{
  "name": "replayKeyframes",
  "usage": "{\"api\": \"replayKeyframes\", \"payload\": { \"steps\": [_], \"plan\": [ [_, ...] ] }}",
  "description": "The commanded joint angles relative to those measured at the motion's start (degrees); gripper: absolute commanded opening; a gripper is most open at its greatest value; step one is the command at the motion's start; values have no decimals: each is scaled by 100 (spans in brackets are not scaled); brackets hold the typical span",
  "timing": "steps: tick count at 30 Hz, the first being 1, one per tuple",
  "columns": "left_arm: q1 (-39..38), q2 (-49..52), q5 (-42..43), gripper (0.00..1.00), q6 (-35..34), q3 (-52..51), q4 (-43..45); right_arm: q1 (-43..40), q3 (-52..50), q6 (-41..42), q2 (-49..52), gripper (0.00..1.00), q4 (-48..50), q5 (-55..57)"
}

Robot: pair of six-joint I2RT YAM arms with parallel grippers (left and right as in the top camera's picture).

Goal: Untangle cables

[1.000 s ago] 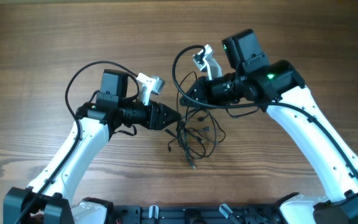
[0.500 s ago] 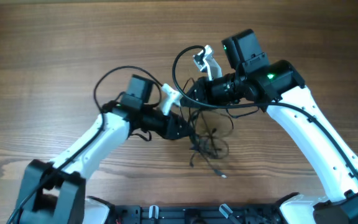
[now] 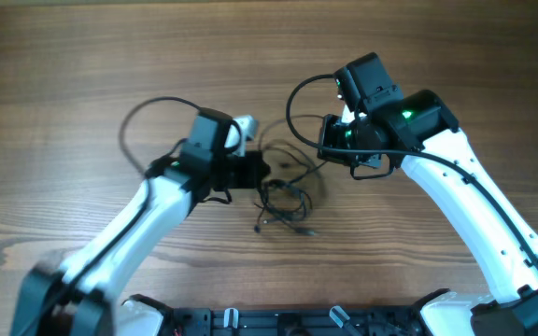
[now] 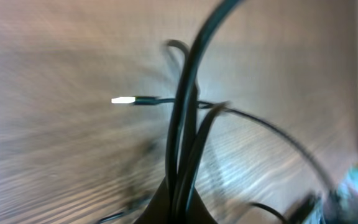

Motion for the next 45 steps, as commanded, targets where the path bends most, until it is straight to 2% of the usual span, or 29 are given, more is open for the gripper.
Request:
{"api": "replayKeyframes", "payload": {
  "steps": [1,8,10,13,20,23,27,28,29,31,33,36,40,43,45],
  "plan": [
    [348,-1506,-1189,4,-496,7,-278,-155,57,120,114,4,-26,785],
    [1403,-3512,-1528,4,-476,7,-695,-833,55,-345,667,4,-59,549],
    [1672,-3849,-1528,4,-463,7,-756,-1078,55,-887,717,4,101,-22],
    [1888,-3978,-1532,4,-426,7,-824,-1344,57,-1434,715,4,103,-566],
    [2566,-3978,-1528,4,-323,7,-848,-2396,55,-1233,717,4,-149,-566],
    [2647,-3967,-1198,4,-361,7,-986,-2645,55,-1672,717,6,-210,-754],
    [2533,-3687,-122,4,-361,4,-1475,-2551,57,-2903,710,27,-216,-2035],
    [2474,-3560,170,4,-356,4,-1567,-2509,57,-3156,708,36,-216,-2406],
    [2356,-3324,553,4,-313,4,-1650,-2459,57,-3445,688,50,-214,-2802],
    [2083,-2852,973,4,-291,4,-1624,-2260,59,-3775,645,61,-181,-3425],
    [1845,-2455,1032,4,-136,4,-1504,-2039,59,-3805,634,64,-109,-3713],
    [1687,-2048,1137,4,-162,7,-1069,-1600,57,-3633,634,64,92,-3945],
    [1808,-2046,1241,4,-859,37,57,-822,55,-2319,706,69,737,-3569],
    [1976,-2260,1241,4,-1325,70,463,-472,55,-1790,933,68,1060,-3506],
    [1987,-2319,1244,4,-1375,70,470,-264,55,-1661,1108,68,1292,-3523]
  ]
}}
